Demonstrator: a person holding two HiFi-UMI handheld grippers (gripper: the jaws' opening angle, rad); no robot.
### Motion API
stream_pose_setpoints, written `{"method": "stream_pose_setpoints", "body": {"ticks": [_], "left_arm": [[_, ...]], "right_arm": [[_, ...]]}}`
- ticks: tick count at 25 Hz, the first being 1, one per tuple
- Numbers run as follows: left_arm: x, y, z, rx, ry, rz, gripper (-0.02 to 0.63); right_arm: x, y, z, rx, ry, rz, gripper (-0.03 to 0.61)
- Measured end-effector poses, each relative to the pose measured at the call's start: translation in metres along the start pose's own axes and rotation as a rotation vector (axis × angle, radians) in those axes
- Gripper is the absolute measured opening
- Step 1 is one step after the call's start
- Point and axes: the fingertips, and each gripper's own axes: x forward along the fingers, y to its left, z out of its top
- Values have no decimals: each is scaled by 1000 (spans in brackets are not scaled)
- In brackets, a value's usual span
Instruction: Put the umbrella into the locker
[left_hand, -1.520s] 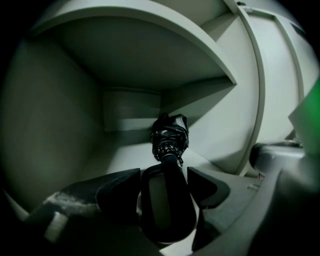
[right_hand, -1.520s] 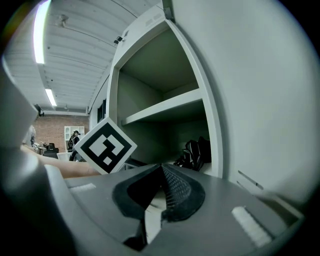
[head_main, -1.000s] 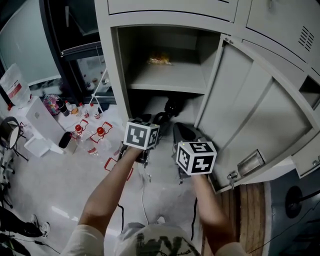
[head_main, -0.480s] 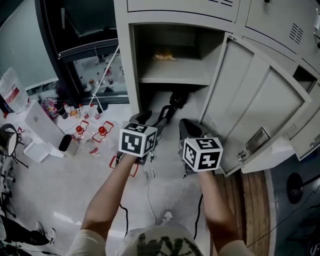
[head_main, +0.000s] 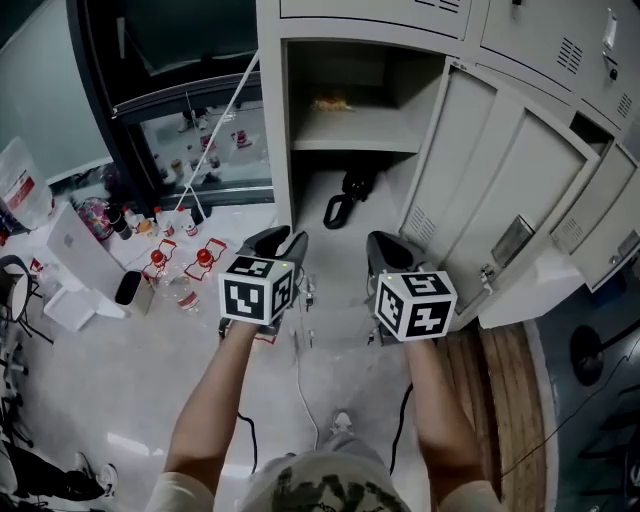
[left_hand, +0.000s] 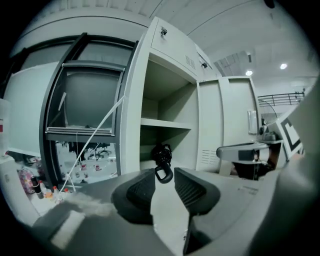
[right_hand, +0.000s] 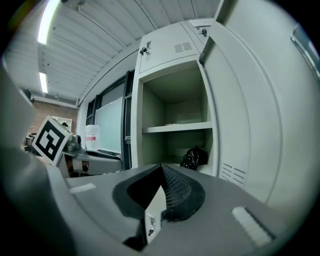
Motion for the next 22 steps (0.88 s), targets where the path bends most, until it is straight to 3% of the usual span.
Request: {"method": "stream_pose_setpoints", "body": {"ticks": [8,14,22], "left_arm": [[-36,-5,-2,5,-19,-18,99],[-56,4,2,15,-43,18,18],[-68,3,4,24,-57,14,6]], "right_arm": [[-26,31,-2,-39,0,-5,-5],[-40,43,-1,-53,-5,-12,-3],[-50,52,-1,-61,-9,-21,-3]]}}
